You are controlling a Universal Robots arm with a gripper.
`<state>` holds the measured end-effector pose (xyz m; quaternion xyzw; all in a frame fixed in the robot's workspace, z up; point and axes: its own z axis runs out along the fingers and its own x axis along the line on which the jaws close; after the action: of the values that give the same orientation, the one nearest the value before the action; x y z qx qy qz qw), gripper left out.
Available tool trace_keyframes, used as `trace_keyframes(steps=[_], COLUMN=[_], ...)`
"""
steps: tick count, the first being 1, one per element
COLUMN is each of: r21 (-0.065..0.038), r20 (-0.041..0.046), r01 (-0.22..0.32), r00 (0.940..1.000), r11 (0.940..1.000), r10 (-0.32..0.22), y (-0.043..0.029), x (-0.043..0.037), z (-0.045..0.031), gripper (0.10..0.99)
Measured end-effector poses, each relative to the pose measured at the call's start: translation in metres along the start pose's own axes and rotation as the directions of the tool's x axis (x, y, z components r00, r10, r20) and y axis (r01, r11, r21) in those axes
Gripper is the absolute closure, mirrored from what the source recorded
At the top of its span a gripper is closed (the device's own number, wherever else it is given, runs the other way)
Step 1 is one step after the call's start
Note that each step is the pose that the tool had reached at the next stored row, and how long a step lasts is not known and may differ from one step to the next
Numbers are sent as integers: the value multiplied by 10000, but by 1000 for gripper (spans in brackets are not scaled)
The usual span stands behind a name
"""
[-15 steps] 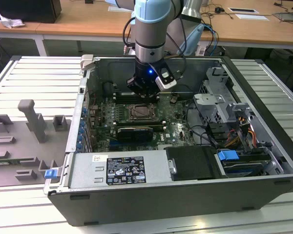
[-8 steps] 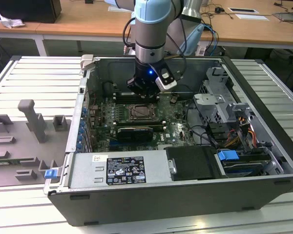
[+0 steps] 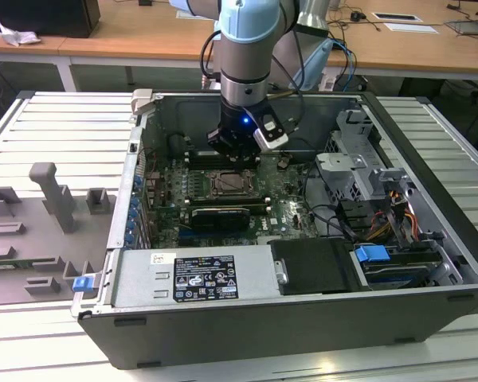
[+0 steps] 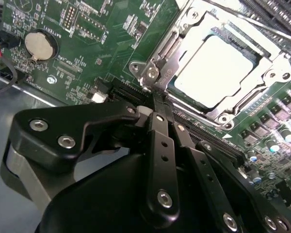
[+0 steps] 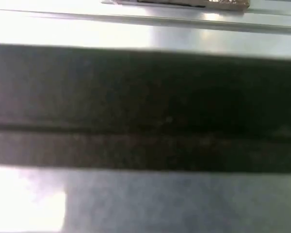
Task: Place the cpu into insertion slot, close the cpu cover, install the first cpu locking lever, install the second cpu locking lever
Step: 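Install the first cpu locking lever, then install the second cpu locking lever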
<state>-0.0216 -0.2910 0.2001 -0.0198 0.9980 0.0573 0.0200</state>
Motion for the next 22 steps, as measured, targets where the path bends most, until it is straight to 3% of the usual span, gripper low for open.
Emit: trace_keyframes(steps=[2,5,10,22], r21=[-91,-114,-104,-103], r20=[3,9,5,4], r01=[-4,-4,-4,-4], r00=[10000,10000,10000,10000], r11=[10000,9999,9999,9999], r10=[4,4,4,4], y=[0,3,10,-85], x=[0,-1,-3,0], z=[0,-11,-83,-98], gripper=[980,980,980,980])
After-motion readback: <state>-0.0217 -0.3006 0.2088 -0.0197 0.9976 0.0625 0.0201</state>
